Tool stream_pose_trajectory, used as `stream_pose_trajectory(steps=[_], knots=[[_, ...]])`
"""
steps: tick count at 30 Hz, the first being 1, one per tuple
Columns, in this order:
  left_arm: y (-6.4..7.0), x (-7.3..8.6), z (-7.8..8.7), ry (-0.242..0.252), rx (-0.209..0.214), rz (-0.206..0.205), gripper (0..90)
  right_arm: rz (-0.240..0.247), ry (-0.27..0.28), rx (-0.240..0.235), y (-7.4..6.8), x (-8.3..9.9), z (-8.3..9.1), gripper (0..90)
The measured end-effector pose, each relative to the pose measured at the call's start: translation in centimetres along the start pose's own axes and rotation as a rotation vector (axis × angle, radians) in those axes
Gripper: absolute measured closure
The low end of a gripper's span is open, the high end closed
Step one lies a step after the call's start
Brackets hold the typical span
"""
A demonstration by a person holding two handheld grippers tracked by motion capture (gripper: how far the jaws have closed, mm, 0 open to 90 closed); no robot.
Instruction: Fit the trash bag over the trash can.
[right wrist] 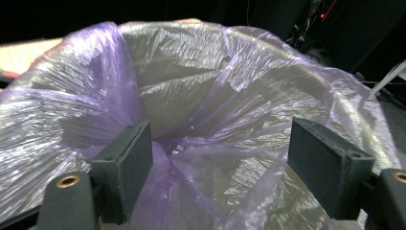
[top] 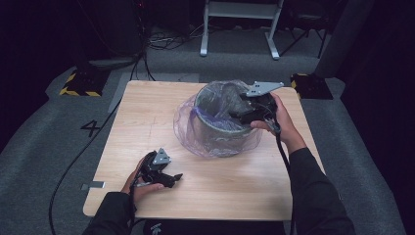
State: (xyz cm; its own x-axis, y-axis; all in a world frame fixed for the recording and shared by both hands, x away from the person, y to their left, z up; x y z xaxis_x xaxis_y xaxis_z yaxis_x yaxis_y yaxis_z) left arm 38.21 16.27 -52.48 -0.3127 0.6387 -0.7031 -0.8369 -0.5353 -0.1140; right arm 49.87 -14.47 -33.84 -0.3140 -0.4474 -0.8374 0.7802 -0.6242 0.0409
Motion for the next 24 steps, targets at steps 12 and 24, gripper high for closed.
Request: stream_pose_trajectory(steps=[12,24], knots=[[0.0,0.0,0.0,-0.001,0.000,0.001,14.5,0.018,-0.114,0.005,0.0,-0.6,-1.7,23.3],[0.0,0.0,0.0,0.000,0.000,0.000,14.5,0.012,-0.207,0.017,0.5,-0.1,-2.6,23.2]])
Point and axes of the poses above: each handheld gripper's, and its own axes: z roughly backward along the jaws, x roughly out of its underside, y roughly to its right, the point moved 3 cm from there along -z, roughly forward along the jaws, and after that the axes turned 10 degrees about -z, right-handed, at the moved point
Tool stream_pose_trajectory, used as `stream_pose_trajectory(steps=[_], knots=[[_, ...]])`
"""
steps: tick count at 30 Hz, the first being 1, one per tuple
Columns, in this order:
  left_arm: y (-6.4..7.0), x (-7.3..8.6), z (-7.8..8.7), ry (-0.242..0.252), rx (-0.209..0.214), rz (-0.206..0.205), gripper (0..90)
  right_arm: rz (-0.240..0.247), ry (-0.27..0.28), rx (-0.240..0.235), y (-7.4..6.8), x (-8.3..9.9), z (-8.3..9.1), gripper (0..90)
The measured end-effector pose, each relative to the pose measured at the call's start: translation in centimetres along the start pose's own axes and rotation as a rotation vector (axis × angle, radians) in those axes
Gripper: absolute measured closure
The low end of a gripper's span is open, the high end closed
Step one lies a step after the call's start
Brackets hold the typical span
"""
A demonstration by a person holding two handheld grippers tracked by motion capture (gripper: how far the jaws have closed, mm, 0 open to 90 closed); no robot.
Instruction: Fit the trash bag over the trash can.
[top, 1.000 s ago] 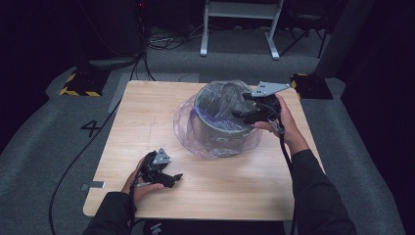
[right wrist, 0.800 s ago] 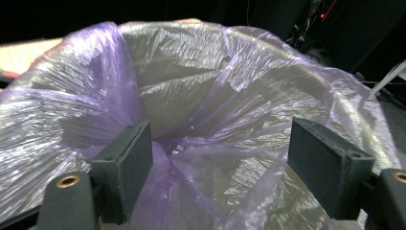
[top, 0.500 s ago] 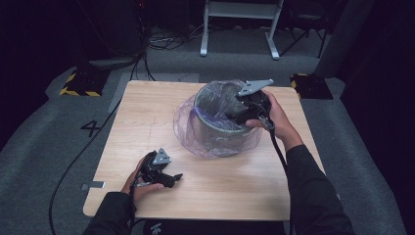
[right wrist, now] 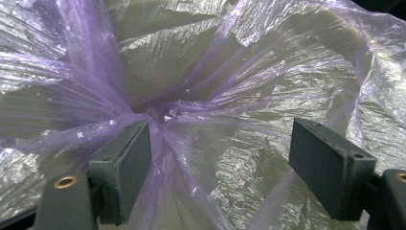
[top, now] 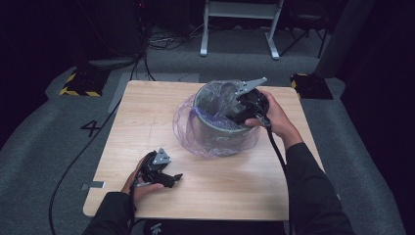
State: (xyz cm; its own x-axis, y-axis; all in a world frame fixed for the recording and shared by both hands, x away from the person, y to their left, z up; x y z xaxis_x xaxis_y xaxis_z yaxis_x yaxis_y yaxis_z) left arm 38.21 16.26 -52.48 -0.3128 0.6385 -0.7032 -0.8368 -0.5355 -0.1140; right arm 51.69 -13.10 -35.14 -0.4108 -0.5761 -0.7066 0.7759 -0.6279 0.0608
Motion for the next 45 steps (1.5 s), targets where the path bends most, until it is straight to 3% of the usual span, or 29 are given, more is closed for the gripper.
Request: stream_pose_trajectory(steps=[10,15,30,39,45], knots=[[0.0,0.0,0.0,0.000,0.000,0.000,14.5,0.029,-0.140,0.030,0.0,-0.4,-0.8,23.1],[0.0,0.0,0.0,0.000,0.000,0.001,14.5,0.024,-0.173,0.028,0.1,-0.4,-1.1,23.7],[0.0,0.0,0.0,0.000,0.000,0.001,14.5,0.001,-0.338,0.047,0.2,-0.5,-2.0,23.2],[0.0,0.0,0.0,-0.001,0.000,0.001,14.5,-0.016,-0.381,0.050,0.3,-0.5,-2.2,22.6],[0.0,0.0,0.0,0.000,0.000,0.001,14.5,-0.024,-0.379,0.049,0.4,-0.5,-2.2,22.9]])
Point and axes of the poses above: each handheld gripper's, and its own axes: z roughly backward along the jaws, x roughly out of its underside, y roughly to its right, the point moved 3 cm from there along -z, roughly forward along the jaws, and after that the axes turned 10 degrees about -z, right-handed, at the moved point
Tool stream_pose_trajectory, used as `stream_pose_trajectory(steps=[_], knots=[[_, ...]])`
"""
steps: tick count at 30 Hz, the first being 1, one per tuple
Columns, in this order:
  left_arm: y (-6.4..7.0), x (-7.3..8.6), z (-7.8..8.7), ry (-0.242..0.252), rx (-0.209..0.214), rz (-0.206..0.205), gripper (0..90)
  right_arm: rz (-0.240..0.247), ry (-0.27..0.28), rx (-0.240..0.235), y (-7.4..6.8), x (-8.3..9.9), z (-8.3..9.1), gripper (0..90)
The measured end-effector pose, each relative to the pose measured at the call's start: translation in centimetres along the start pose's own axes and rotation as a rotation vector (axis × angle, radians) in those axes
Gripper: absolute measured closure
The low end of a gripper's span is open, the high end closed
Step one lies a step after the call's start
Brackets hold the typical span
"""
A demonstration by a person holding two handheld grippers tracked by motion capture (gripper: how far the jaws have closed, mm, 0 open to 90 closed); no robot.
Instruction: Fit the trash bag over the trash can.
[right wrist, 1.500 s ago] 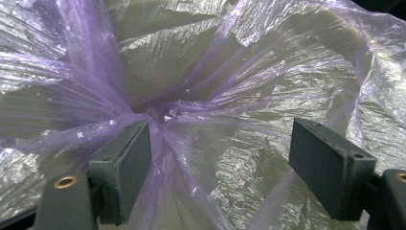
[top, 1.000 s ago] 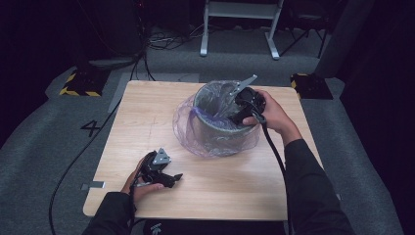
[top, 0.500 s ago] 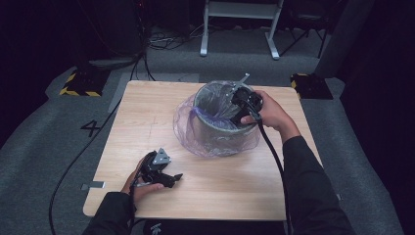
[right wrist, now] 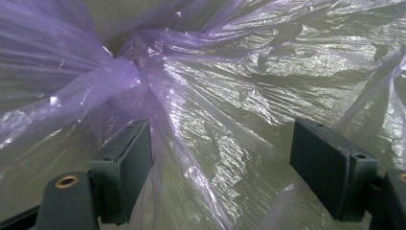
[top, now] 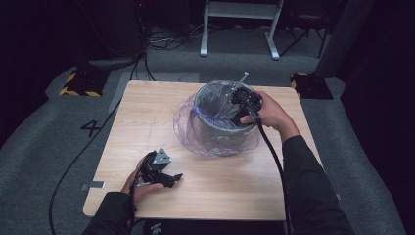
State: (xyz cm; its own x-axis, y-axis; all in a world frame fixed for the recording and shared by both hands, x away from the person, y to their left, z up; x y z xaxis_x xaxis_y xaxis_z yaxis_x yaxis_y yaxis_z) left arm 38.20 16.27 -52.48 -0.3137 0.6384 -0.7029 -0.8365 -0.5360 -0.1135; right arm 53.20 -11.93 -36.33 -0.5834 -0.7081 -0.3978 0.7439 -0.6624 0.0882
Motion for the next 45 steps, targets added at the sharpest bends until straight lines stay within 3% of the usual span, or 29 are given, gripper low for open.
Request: stream_pose_trajectory(steps=[12,20,26,34,45], knots=[[0.0,0.0,0.0,0.000,0.000,0.000,14.5,-0.018,0.023,-0.010,0.0,0.1,0.1,23.0],[0.0,0.0,0.0,0.000,0.000,0.000,14.5,-0.019,0.055,0.032,-0.1,0.1,0.3,23.2],[0.0,0.0,0.0,0.000,0.000,0.000,14.5,-0.015,0.073,0.035,-0.1,0.2,0.4,23.1],[0.0,0.0,0.0,0.001,0.000,-0.001,14.5,-0.032,0.124,0.046,-0.2,0.3,0.6,23.4],[0.0,0.0,0.0,0.001,0.000,-0.001,14.5,-0.004,0.185,0.039,-0.8,0.5,1.1,22.4]])
Point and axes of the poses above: each handheld gripper's, and its own axes: z roughly backward along the jaws, x roughly out of its underside, y roughly to its right, the point moved 3 cm from there along -z, roughly forward along the jaws, and after that the axes turned 10 degrees about -z, right-handed, at the moved point
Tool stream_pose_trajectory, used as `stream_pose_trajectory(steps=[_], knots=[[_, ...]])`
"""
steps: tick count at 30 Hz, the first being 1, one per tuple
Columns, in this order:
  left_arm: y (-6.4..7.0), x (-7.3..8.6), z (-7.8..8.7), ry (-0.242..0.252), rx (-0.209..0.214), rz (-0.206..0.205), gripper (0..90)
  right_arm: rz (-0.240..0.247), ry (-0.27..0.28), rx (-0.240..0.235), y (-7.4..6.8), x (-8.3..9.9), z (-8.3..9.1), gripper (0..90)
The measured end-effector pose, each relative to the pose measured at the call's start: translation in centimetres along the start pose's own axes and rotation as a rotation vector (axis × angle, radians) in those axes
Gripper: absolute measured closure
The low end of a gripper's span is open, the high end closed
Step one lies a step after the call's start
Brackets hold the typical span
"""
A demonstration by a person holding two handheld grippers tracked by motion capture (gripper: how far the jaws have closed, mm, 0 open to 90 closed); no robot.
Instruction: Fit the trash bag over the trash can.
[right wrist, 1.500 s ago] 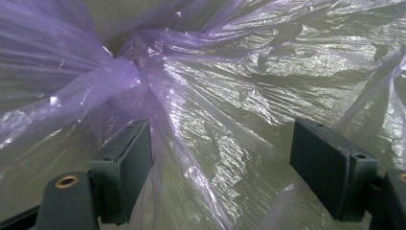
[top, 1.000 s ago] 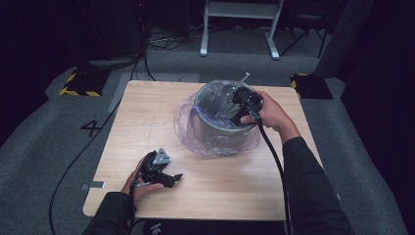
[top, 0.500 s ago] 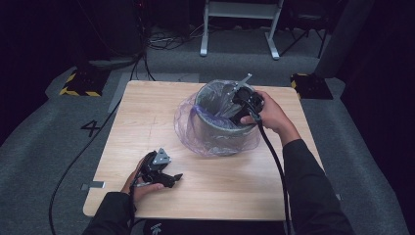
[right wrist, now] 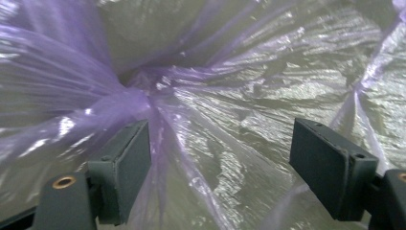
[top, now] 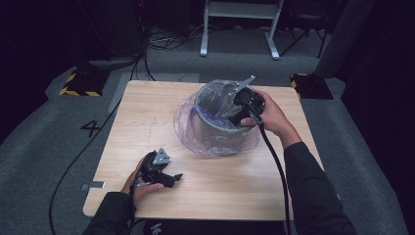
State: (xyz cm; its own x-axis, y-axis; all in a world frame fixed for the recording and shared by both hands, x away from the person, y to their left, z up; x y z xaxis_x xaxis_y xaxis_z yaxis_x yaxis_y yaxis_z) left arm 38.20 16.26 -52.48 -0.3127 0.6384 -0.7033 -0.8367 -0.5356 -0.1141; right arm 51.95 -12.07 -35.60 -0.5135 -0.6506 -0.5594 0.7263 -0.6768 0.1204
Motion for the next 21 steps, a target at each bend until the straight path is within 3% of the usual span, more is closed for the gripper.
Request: stream_pose_trajectory(steps=[13,21], knots=[[0.00,0.00,0.00,0.001,-0.001,-0.001,14.6,0.022,0.088,-0.008,-0.52,0.00,0.84,21.6],[0.00,0.00,0.01,-0.001,0.000,-0.001,14.6,0.018,0.113,-0.023,-0.50,0.25,0.79,20.5]])
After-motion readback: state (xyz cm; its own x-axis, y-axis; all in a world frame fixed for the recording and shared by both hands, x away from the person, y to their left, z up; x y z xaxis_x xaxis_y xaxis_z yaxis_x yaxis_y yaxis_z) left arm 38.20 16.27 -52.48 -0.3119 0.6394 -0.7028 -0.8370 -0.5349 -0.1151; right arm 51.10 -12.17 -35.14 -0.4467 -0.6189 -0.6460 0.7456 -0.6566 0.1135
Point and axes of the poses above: each handheld gripper's, and its own axes: z roughly backward along the jaws, x roughly out of its underside, y roughly to its right, the point moved 3 cm from there along -z, roughly forward along the jaws, and after that the axes turned 10 degrees about -z, right-handed, at the moved point
